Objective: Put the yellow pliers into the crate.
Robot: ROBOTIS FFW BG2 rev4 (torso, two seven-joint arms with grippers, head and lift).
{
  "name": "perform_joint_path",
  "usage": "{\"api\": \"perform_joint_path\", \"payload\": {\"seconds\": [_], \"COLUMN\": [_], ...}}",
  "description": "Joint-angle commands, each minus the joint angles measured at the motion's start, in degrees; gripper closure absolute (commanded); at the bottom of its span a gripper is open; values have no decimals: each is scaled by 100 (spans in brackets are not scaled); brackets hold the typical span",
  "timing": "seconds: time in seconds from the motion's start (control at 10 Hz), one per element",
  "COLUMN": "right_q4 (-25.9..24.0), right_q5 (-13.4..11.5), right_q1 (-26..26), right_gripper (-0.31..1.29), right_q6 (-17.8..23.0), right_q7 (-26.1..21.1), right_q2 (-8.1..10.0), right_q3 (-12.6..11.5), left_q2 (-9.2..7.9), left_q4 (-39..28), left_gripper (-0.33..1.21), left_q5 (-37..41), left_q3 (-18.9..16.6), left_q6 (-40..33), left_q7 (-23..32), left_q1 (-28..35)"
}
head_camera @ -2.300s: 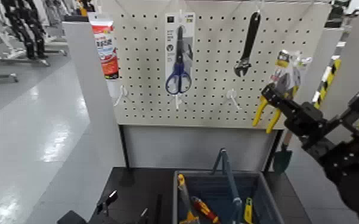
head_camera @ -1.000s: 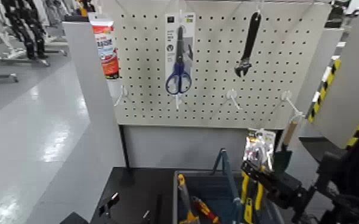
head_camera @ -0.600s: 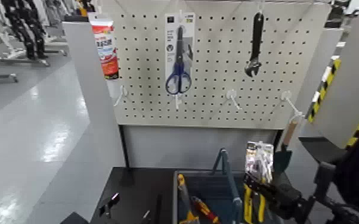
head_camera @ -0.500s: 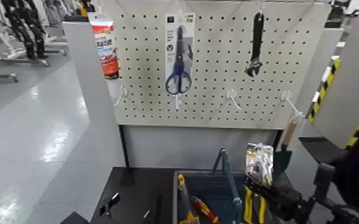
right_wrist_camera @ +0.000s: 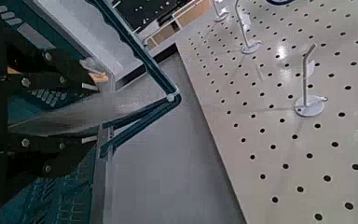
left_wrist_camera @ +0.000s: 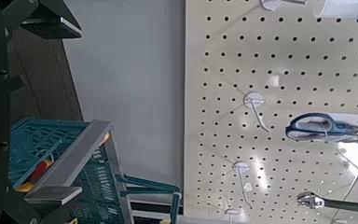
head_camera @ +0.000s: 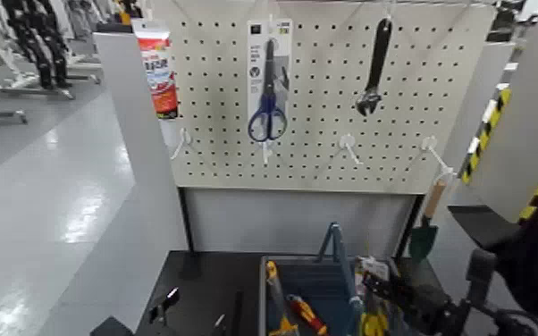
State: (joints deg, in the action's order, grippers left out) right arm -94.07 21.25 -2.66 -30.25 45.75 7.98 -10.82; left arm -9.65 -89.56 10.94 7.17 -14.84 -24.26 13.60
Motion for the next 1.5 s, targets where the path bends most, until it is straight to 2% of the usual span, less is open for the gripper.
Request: {"api": "perform_joint_path", "payload": {"seconds": [0.1,0.4,0.5,0.7,0.9,1.1,1.2,1.3,1.5], "right_q4": [11,-50,-94,-253,-323,-455,-595,-710,-718], "right_q5": [178,204,160,-341,-420,-974,-1079,-1079,-1070], "right_q1": [2,-51,-130,-393,-859,-1351,-1703,-2011,-2424], "right_gripper": [2,2,2,3,5,9,14,14,13], "right_q6": [98,432,775,1768,2761,3702,3886,3939,4458], "right_q7": [-14,-93,-251,-910,-1745,-2105,-2413,-2606,-2782], "right_q2": [-7,-7,-51,-139,-271,-491,-587,-667,-763], "right_q3": [1,1,45,115,124,80,124,133,195], "left_q2": [-10,-2,-2,-10,-10,-2,7,42,95], "left_q4": [0,0,0,0,0,9,0,0,-26], "left_gripper": [12,12,12,12,12,12,12,12,12], "left_q5": [5,13,13,22,22,40,48,48,40], "left_q3": [3,-14,-14,-14,-23,-32,-32,-76,-137], "left_q6": [-2,-11,-11,-19,-11,-11,-2,7,33], "left_q7": [0,-18,-18,-35,-44,-53,-53,-70,-97], "left_q1": [-7,2,2,2,11,20,46,81,125]}}
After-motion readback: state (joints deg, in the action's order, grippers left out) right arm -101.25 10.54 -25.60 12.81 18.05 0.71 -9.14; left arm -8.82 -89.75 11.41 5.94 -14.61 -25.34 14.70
